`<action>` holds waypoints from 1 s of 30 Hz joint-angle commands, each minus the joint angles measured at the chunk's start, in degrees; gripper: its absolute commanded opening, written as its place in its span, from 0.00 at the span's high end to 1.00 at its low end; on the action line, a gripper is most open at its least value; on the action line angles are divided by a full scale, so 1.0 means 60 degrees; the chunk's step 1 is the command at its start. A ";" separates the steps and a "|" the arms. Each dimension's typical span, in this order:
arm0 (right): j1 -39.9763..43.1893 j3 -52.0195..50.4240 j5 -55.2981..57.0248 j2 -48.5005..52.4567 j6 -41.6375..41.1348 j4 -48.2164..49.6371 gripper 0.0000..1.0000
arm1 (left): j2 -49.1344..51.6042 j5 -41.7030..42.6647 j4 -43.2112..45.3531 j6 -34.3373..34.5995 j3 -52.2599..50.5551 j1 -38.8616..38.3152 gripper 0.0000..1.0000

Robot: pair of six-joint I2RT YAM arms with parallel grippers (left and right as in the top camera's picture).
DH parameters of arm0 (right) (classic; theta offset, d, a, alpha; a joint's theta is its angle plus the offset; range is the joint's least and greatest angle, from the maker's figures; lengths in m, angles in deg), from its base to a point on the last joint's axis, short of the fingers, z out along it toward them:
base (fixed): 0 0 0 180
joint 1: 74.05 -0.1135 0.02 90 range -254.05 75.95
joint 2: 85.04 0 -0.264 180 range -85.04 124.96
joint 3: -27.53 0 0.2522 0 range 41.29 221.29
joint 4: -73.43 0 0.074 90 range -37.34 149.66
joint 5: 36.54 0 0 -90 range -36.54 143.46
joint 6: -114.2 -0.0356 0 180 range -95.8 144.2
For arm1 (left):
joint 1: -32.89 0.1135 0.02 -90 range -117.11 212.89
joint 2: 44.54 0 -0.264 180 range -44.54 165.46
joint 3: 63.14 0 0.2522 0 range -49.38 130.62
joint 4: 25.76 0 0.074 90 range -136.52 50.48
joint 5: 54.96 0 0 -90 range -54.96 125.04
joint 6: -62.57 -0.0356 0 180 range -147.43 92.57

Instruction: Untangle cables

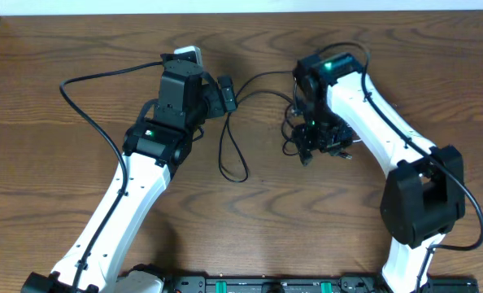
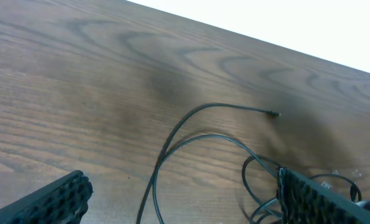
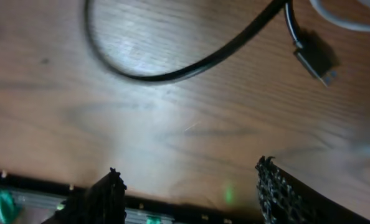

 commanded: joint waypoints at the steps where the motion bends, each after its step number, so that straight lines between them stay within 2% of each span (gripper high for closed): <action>1: 0.0317 -0.0594 0.0586 0.0029 -0.1220 0.0488 0.35 | -0.0076 -0.0055 0.0015 -0.0168 0.0171 0.0051 0.02; 4: 0.0557 -0.0980 0.1621 0.0029 -0.2306 0.1075 0.36 | -0.0076 -0.0055 0.0007 -0.0164 0.0171 0.0051 0.03; 7: 0.0798 -0.1049 0.2240 0.0029 -0.2922 0.1515 0.41 | -0.0076 -0.0055 0.0007 -0.0164 0.0171 0.0051 0.03; 21: 0.1861 0.0874 0.2149 0.0018 -0.2623 0.1770 0.37 | -0.0058 -0.0051 -0.0029 -0.0164 0.0171 0.0051 0.03; 30: 0.1953 0.0692 0.2149 0.0240 -0.2626 0.2557 0.32 | -0.0051 -0.0051 -0.0069 -0.0164 0.0171 0.0051 0.02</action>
